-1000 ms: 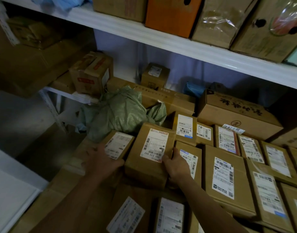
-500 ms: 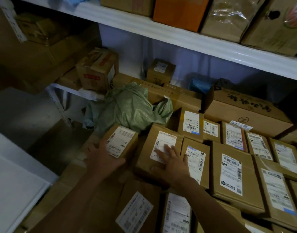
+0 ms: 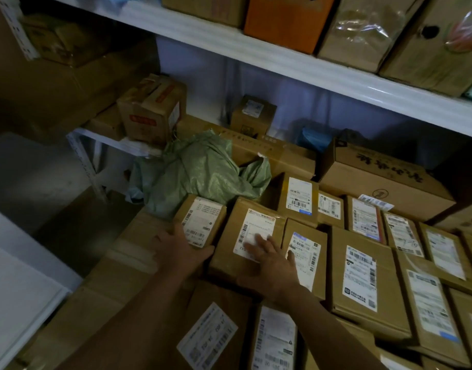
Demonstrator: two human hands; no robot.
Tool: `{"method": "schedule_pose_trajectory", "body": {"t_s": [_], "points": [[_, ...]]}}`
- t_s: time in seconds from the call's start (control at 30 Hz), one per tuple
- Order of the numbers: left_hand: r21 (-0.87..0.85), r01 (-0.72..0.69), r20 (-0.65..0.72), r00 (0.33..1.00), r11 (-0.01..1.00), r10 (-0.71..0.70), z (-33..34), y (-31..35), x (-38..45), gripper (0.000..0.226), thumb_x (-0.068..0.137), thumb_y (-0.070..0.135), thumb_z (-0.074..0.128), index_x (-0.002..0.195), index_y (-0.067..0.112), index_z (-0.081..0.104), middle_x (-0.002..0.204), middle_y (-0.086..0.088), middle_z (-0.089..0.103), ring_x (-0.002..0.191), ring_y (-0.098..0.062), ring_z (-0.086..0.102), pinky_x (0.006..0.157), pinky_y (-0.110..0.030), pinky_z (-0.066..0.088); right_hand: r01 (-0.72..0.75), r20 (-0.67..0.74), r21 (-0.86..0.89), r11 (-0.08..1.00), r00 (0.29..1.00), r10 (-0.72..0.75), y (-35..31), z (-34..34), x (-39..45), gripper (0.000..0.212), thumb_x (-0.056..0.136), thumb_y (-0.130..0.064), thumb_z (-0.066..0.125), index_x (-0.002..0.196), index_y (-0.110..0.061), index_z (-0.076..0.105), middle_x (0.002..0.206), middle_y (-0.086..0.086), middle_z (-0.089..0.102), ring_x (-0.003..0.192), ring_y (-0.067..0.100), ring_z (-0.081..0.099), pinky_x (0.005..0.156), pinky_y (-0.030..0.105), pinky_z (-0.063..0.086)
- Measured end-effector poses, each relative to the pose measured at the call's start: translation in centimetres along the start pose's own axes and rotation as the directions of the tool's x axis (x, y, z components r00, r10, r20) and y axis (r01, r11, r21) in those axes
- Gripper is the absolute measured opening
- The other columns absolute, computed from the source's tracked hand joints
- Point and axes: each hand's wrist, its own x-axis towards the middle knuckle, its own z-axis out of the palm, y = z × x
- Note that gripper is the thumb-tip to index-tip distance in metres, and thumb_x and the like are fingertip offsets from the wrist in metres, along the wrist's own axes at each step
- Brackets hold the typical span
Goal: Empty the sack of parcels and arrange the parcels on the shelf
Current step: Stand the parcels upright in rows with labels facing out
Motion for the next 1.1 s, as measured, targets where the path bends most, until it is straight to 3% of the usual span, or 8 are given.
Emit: {"method": "schedule_pose_trajectory", "body": {"t_s": [0.4, 0.57, 0.63, 0.7, 0.73, 0.9, 1.03, 1.1], "points": [[-0.045, -0.165, 0.08, 0.983, 0.985, 0.168, 0.3, -0.7, -0.4, 0.08, 0.081, 0.041, 0.069, 0.145, 0.018, 0.026, 0.148, -0.017, 0.021, 0.134, -0.035, 0.027, 0.104, -0.046, 0.035, 0.051, 0.005, 0.047, 0.998, 0.999, -0.052, 1.2, 0.8, -0.6, 0.081, 0.084, -0.054, 0.057, 0.15, -0.039, 0.012, 0.161, -0.008, -0.008, 0.147, 0.018, -0.015, 0.115, 0.058, -0.004], [-0.253, 0.061, -0.215, 0.969, 0.966, -0.118, 1.1, -1.9, -4.1, 0.037, 0.096, 0.023, 0.047, 0.121, -0.004, 0.048, 0.126, -0.025, 0.046, 0.112, -0.039, 0.048, 0.094, -0.049, 0.045, 0.102, -0.031, 0.143, 0.984, 0.995, -0.099, 3.1, -0.1, -0.9, 0.07, 0.087, -0.04, 0.061, 0.147, -0.035, 0.027, 0.161, -0.006, 0.007, 0.149, 0.02, 0.005, 0.119, 0.052, 0.009], [-0.172, 0.133, -0.072, 0.986, 0.976, -0.147, 2.0, -2.5, -6.0, 0.028, 0.099, 0.018, 0.038, 0.086, 0.002, 0.056, 0.092, -0.015, 0.057, 0.088, -0.029, 0.056, 0.082, -0.04, 0.048, 0.06, -0.136, 0.209, 0.976, 0.99, -0.032, 3.6, -0.2, -1.3, 0.065, 0.086, -0.034, 0.064, 0.144, -0.031, 0.035, 0.157, -0.002, 0.021, 0.143, 0.021, 0.024, 0.117, 0.043, 0.023], [-0.152, 0.183, 0.182, 0.971, 0.971, -0.154, 3.5, -2.8, -7.5, 0.031, 0.099, 0.02, 0.043, 0.07, 0.012, 0.05, 0.072, -0.002, 0.052, 0.069, -0.015, 0.052, 0.063, -0.026, 0.044, 0.027, -0.173, 0.22, 0.975, 0.985, 0.012, 4.2, 0.1, -2.3, 0.065, 0.084, -0.034, 0.065, 0.143, -0.03, 0.037, 0.153, 0.001, 0.028, 0.138, 0.022, 0.03, 0.115, 0.04, 0.029], [-0.193, 0.202, 0.266, 0.953, 0.96, -0.147, 4.1, -2.9, -8.0, 0.028, 0.096, 0.023, 0.049, 0.071, 0.012, 0.052, 0.071, -0.001, 0.053, 0.065, -0.012, 0.051, 0.056, -0.023, 0.041, 0.017, -0.16, 0.201, 0.979, 0.987, 0.015, 4.5, 0.4, -2.8, 0.067, 0.083, -0.035, 0.066, 0.143, -0.031, 0.037, 0.153, 0.002, 0.028, 0.137, 0.023, 0.032, 0.114, 0.04, 0.03], [-0.17, 0.147, 0.291, 0.952, 0.974, -0.093, 5.3, -2.5, -8.1, 0.031, 0.093, 0.034, 0.054, 0.078, 0.007, 0.057, 0.073, -0.002, 0.057, 0.065, -0.012, 0.052, 0.053, -0.023, 0.038, -0.028, -0.09, 0.182, 0.983, 0.995, 0.045, 6.1, 1.9, -5.2, 0.076, 0.08, -0.043, 0.067, 0.146, -0.032, 0.03, 0.158, -0.001, 0.02, 0.143, 0.022, 0.024, 0.117, 0.039, 0.024], [-0.12, 0.172, 0.301, 0.945, 0.978, -0.129, 5.1, -2.5, -8.1, 0.038, 0.091, 0.034, 0.057, 0.104, -0.001, 0.06, 0.101, -0.015, 0.064, 0.079, -0.019, 0.056, 0.059, -0.026, 0.041, -0.227, -0.174, 0.274, 0.935, 0.944, 0.28, 8.1, 1.0, -8.2, 0.065, 0.078, -0.051, 0.065, 0.135, -0.028, 0.042, 0.139, 0.0, 0.038, 0.125, 0.02, 0.043, 0.101, 0.036, 0.044], [-0.125, 0.184, 0.293, 0.946, 0.975, -0.141, 5.1, -2.6, -8.3, 0.041, 0.088, 0.032, 0.062, 0.112, 0.0, 0.055, 0.108, -0.017, 0.062, 0.081, -0.022, 0.055, 0.06, -0.027, 0.042, -0.375, -0.161, 0.244, 0.894, 0.894, 0.418, 9.2, 0.4, -9.6, 0.075, 0.071, -0.06, 0.065, 0.133, -0.024, 0.041, 0.127, 0.001, 0.043, 0.117, 0.02, 0.046, 0.093, 0.036, 0.048]]}}
